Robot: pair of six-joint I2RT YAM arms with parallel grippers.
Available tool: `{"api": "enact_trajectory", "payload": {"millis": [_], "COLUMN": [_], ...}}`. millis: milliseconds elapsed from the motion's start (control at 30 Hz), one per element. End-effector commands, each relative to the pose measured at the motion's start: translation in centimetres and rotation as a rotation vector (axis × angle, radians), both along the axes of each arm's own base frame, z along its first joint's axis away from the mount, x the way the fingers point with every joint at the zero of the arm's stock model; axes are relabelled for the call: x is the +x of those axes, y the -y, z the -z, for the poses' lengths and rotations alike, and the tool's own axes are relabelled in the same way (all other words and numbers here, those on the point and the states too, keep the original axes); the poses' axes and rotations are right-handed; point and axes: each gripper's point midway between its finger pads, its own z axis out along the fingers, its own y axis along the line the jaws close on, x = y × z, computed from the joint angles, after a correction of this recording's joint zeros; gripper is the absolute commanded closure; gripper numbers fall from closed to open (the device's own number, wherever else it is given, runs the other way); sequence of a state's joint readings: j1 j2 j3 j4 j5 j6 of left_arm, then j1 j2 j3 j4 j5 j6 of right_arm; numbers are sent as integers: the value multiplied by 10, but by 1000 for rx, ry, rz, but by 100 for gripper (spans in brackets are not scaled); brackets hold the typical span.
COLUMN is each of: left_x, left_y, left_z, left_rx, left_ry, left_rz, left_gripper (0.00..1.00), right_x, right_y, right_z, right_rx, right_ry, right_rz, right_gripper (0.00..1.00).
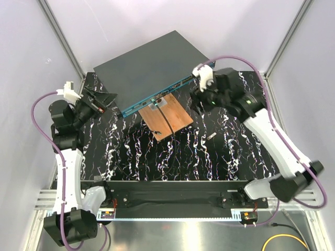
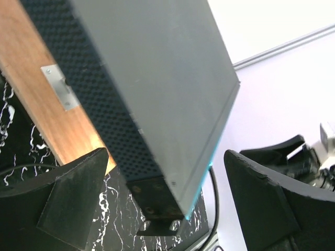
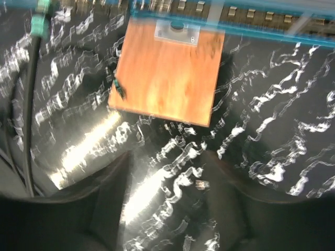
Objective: Insert the plug into the switch port
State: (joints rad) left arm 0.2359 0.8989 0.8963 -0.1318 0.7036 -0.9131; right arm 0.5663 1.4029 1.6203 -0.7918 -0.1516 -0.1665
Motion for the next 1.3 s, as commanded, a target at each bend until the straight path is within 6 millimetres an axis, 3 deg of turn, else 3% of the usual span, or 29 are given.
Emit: {"api": "enact_trajectory", "payload": {"millis": [0,100,133,200,233,367,533,800,1033,1267], "left_x": [-7,-10,-11,-12,-14,-18,-27,-38,-38,-38], "left_y": [5,7,8,8,7,10,20,25,26,27], "left_z": [-45,-59,-61,-67,-70,-74,-85,-90,-91,-91], "left_rx": [58,93,101,120,126,161,227,282,280,279], "left_ry": [153,199,207,226,234,274,354,406,408,413], "left_rz": [58,71,87,86,77,93,187,216,230,240], "left_gripper": [1,1,1,1,1,1,1,1,1,1], "right_x": [-35,-56,-66,-68,-68,-53,-45,-7,10,27], "right_y": [20,42,51,60,65,82,92,84,90,85], "right_z": [25,52,65,85,96,131,175,208,246,267], "right_rx": [-137,-231,-268,-327,-357,-459,-585,-695,-825,-855], "right_ry": [17,-32,-89,-137,-182,-202,-209,-191,-121,-127], "right_rz": [-216,-326,-351,-375,-371,-317,-442,-579,-747,-806], "right_gripper": [27,11,9,11,17,20,23,29,31,33]}}
